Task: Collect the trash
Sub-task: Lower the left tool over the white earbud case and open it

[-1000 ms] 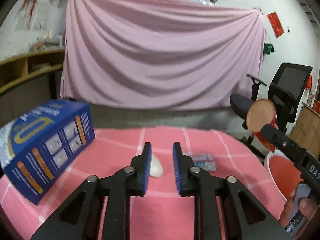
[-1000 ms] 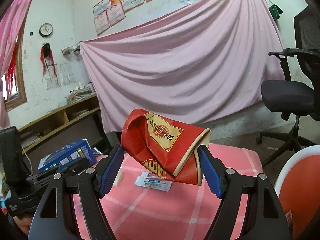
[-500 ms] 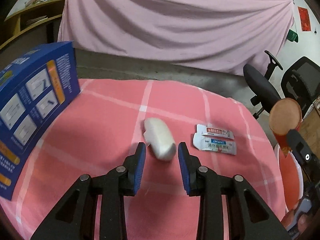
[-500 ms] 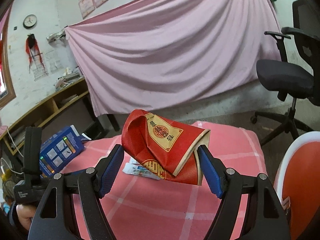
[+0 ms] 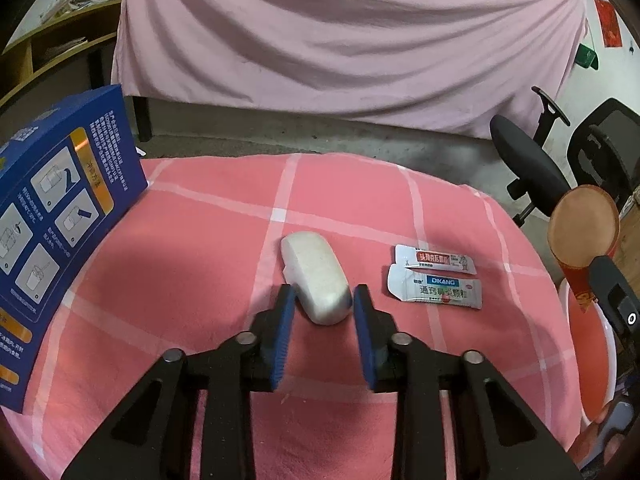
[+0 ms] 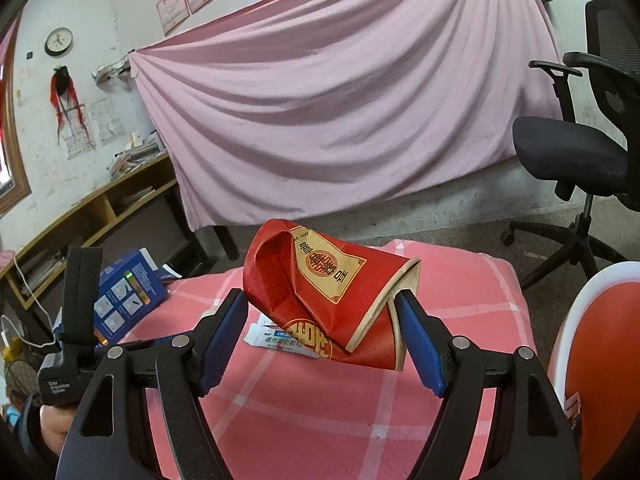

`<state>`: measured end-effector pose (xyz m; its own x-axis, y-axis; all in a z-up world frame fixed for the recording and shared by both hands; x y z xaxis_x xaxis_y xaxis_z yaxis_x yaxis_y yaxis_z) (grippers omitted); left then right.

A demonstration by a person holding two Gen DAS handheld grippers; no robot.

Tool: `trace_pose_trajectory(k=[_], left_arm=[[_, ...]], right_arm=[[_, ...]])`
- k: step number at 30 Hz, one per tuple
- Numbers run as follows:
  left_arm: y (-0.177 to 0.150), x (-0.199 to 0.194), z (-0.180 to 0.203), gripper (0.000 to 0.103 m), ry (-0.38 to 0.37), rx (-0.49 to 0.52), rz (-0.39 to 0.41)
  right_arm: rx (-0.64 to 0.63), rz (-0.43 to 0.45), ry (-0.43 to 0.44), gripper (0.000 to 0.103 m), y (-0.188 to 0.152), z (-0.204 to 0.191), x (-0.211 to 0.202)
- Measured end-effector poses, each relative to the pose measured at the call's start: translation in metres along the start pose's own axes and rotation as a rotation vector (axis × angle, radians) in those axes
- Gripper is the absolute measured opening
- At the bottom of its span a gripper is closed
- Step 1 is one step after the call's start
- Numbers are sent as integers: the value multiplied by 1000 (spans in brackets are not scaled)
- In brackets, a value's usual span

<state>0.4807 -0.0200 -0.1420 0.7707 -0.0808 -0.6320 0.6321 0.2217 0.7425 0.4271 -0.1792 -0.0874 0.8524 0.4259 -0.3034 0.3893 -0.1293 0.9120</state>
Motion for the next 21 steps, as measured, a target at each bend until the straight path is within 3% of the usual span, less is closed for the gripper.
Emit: trace_pose_trajectory(k=[6, 11, 12, 13, 17, 21], left_arm=[[4, -12, -1, 23, -57, -33, 49], [15, -40, 7, 19, -121, -13, 185], [16, -45, 11, 17, -123, 5, 213], [17, -48, 14, 5, -118, 24, 228], [12, -45, 25, 3, -116, 77, 218], [6, -34, 21, 3, -116, 42, 166]], right_arm=[[16, -1, 5, 75, 0, 5, 0], [42, 2, 8, 75, 0, 9, -2], [43, 3, 9, 75, 1, 9, -2], [45, 3, 11, 75, 0, 9, -3], [44, 6, 14, 75, 1, 11, -5], [48, -1, 14, 75, 0, 11, -5]])
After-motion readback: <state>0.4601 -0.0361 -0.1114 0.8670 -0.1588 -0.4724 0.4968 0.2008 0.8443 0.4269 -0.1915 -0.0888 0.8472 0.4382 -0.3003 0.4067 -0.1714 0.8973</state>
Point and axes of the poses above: each gripper's, at about its wrist camera, not at the fingertips, and x roughly the way its jaws point, z to its right, y to its top, the point moved 9 cm from there along x, roughly the way its jaws point, and after that the axes turned 11 degrees about z, right-handed, at the moved point
